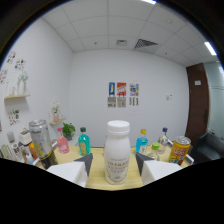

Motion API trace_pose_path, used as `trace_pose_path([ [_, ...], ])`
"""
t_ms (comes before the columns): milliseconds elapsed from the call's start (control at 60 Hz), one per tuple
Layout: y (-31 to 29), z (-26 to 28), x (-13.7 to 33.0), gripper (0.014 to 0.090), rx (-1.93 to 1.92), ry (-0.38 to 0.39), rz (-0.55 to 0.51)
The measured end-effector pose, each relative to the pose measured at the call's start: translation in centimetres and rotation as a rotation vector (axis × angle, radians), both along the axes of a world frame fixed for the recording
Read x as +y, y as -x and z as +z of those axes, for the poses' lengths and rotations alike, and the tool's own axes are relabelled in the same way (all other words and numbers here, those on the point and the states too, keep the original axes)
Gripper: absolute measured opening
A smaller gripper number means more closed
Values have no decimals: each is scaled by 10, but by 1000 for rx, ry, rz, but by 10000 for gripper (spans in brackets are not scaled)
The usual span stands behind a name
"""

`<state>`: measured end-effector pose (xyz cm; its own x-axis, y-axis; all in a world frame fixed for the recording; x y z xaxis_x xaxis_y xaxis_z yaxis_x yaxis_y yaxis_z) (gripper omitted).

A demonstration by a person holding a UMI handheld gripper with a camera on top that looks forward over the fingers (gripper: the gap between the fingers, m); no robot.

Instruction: Make me a cup of Mount Fuji.

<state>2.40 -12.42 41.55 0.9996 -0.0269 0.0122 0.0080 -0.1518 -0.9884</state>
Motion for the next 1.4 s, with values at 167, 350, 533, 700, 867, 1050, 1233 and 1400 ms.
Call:
trace_pose_path([
  [167,-3,-25,26,677,2,19,3],
  [350,-4,-25,33,505,24,14,25],
  [533,-6,-8,13,489,38,6,26],
  [700,-14,37,-24,484,42,-96,33],
  [867,-38,33,-64,483,17,-152,8],
  [1050,-65,-75,-96,479,70,-48,-1],
  [1233,-80,-198,-108,481,118,106,-12],
  [1400,-93,-281,-109,480,72,228,-30],
])
